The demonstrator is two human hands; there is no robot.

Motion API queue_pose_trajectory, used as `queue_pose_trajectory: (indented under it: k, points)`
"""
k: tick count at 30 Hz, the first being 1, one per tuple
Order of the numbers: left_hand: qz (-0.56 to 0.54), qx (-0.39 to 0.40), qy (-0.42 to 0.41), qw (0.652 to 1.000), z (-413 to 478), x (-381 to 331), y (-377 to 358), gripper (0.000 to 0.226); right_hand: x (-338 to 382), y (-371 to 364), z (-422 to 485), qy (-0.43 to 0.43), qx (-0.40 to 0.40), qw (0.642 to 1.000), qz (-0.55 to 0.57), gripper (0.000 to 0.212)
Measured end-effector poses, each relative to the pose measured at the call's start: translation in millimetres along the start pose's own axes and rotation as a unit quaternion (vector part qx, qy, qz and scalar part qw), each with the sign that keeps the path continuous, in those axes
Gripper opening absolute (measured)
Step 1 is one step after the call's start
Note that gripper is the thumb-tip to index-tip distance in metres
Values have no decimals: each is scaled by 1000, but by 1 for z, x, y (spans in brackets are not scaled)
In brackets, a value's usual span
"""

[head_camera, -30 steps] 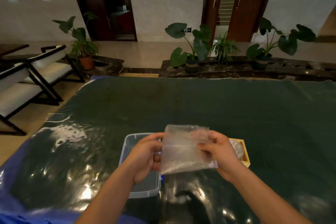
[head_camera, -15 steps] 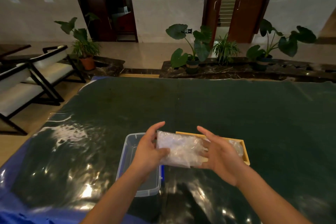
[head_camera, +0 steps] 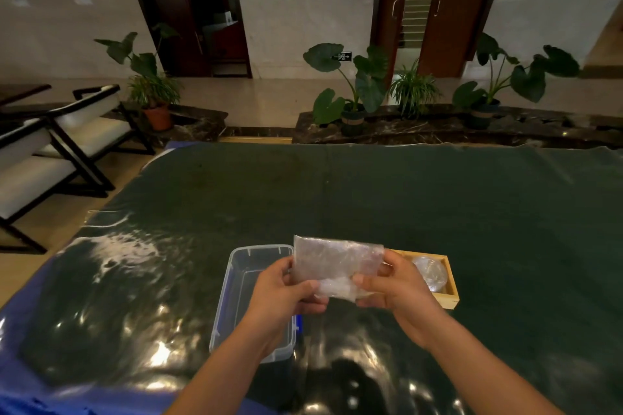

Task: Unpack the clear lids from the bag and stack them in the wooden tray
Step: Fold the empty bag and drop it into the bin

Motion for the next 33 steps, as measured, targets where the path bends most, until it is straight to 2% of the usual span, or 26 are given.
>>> queue_pose_trajectory:
  k: [2, 4, 7, 10, 12, 14, 16, 19, 21, 23, 26, 29, 30, 32, 33]
  points:
    - [26, -9, -16, 999, 0, -1, -1, 27, 0, -2, -2, -35, 22, 999, 17, 27]
    - [60, -1, -30, 998, -1, -1, -4, 24, 0, -5, 1, -21, -44, 999, 2, 19]
    - [73, 22, -32, 997, -2, -2, -8, 26, 1, -8, 6, 60, -154, 985, -48, 33]
    - [71, 37, -37, 996, 1, -8, -7, 43, 3, -4, 5, 100, -173, 976, -89, 35]
    - [20, 8, -33, 999, 5, -14, -8, 31, 4, -2, 4, 113, -168, 970, -134, 33]
    - [24, -85, -33, 996, 11, -16, -11, 10, 5, -6, 3, 123, -155, 965, -175, 30]
    - [71, -169, -53, 982, 17, -14, -16, 14, 6, -11, 1, 107, -117, 971, -181, 30]
    - [75, -218, -93, 969, 24, -8, -14, 20, 3, -14, -1, 21, -25, 989, -144, 37]
    - [59, -241, -100, 964, 29, -4, -7, 16, -1, -11, -3, -11, 10, 994, -109, 28]
    - [32, -257, -85, 962, 33, -4, -1, 12, -1, -8, -6, -2, 5, 996, -86, 15]
    - [26, -217, -60, 974, 33, 1, 1, 17, 2, -5, -7, 15, -33, 998, -58, 7]
    - [-44, -69, 17, 997, 24, 13, 7, 49, 5, -1, -7, 18, -53, 998, -27, 5]
    - [-50, -21, 21, 998, 20, 17, 10, 54, 6, 1, -7, 19, -58, 998, -23, 5]
    - [-27, 30, 2, 999, 13, 23, 16, 49, 4, 2, -6, 20, -60, 998, -20, 4]
    - [-11, 26, -9, 1000, 10, 25, 17, 42, 2, 1, -5, 19, -58, 998, -20, 5]
Point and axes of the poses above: each hand's wrist, its own z-axis towards the middle knuckle, its own y-axis out of the back of the hand, x = y × z, the point moved 2 cm from there along z, towards the middle knuckle, and after that the axes turned 4 degrees about -y, right-handed, at the moved point
